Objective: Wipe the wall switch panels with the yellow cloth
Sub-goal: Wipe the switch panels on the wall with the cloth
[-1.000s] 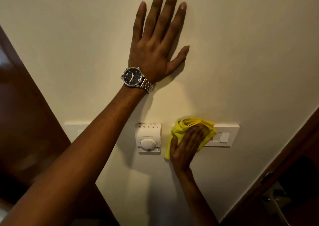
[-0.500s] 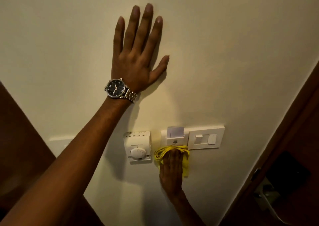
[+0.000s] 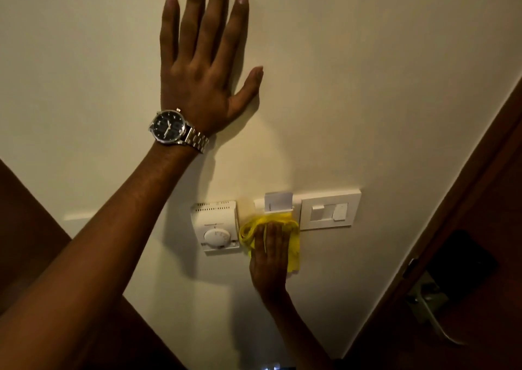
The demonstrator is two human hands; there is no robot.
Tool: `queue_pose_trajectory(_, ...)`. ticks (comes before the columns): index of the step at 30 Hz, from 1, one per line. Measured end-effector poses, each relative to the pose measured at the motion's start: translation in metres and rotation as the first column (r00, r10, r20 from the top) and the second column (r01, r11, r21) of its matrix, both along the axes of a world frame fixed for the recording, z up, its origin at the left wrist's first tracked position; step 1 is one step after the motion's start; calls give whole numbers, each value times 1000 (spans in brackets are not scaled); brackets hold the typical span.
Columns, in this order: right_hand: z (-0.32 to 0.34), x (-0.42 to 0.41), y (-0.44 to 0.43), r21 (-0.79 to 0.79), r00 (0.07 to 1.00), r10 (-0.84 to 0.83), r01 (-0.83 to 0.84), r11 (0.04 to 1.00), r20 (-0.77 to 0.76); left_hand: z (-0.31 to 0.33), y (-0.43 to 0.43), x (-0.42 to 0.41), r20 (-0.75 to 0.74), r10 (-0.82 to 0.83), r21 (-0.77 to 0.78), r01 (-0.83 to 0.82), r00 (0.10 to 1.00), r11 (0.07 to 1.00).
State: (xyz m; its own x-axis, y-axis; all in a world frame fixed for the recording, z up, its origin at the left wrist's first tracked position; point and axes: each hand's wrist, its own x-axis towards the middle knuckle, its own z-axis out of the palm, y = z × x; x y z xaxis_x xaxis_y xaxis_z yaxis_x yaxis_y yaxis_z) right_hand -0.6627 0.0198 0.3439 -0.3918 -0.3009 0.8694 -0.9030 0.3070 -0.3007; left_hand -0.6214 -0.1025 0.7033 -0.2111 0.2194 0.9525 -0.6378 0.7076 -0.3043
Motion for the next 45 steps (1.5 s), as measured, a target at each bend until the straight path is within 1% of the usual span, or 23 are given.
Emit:
queue_pose_trajectory(1,-10,0,4,27,1000,-19,19,999,-13,1,0,-1,4,0,-2,0,1000,1000)
queue_pose_trajectory(3,-26,1,13,87,999,-42,39,995,31,0,0,1,13,-3,-10,3,1000,1000)
queue_pose_trajectory(4,-26,2,14,89,998,-46,42,995,43,0,0,1,7,0,-7,0,1000,1000)
queue_pose_trajectory(5,-20,3,10,76,997,-52,48,996,48,1,0,0,-4,2,-8,-2,1000,1000)
queue_pose_trajectory(7,-1,6,0,10,998,-8,7,1000,64,-1,-1,-1,-17,-1,-14,1,1000,1000)
queue_pose_trajectory(9,10,7,-4,-34,1000,1,-1,999,-9,-1,-1,-2,-29,6,-7,-6,1000,1000)
queue_pose_trajectory(13,-11,3,14,22,995,-6,9,1000,-100,-1,2,1,-3,-5,7,5,1000,1000)
queue_pose_trajectory(18,11,1,3,-36,998,20,-18,999,55,2,2,0,-29,2,-11,-2,1000,1000)
queue_pose_trajectory(19,6,0,8,-29,999,27,-27,999,32,2,3,1,-27,-9,-10,8,1000,1000)
queue_pose_trajectory(21,-8,-3,20,1,997,17,-17,1000,-74,-1,3,1,-12,-4,-1,4,1000,1000)
queue_pose_trajectory(23,-9,-7,20,13,998,27,-27,1000,-62,-2,3,1,-13,-2,-8,2,1000,1000)
queue_pose_trajectory(26,7,-3,10,-14,998,65,-66,998,-26,-2,0,-2,-54,6,-15,-7,999,1000)
queue_pose_trajectory(27,9,-3,11,0,997,70,-70,998,-25,-2,0,-2,-58,-2,-20,0,998,1000)
queue_pose_trajectory(30,-8,-5,29,85,994,43,-34,996,-101,-2,1,-1,-28,-10,-5,10,1000,1000)
queue_pose_trajectory(31,-11,-5,33,100,995,32,-22,995,-96,-3,1,0,-22,-6,-4,6,1000,1000)
queue_pose_trajectory(34,-1,-5,28,51,996,64,-61,997,-56,-4,0,-1,-40,-4,-8,4,999,1000)
queue_pose_trajectory(36,9,-6,22,17,997,53,-52,999,-50,-3,-1,-2,-52,-15,-13,14,999,1000)
queue_pose_trajectory(39,-8,-9,30,49,994,59,-55,997,-87,-2,0,0,-31,-29,-8,28,999,1000)
queue_pose_trajectory(41,-16,-10,32,80,995,39,-32,996,-88,-3,1,0,-24,-8,1,8,1000,1000)
queue_pose_trajectory(45,3,-14,16,16,999,20,-20,1000,-37,-4,-1,-2,-45,0,-13,-1,999,1000)
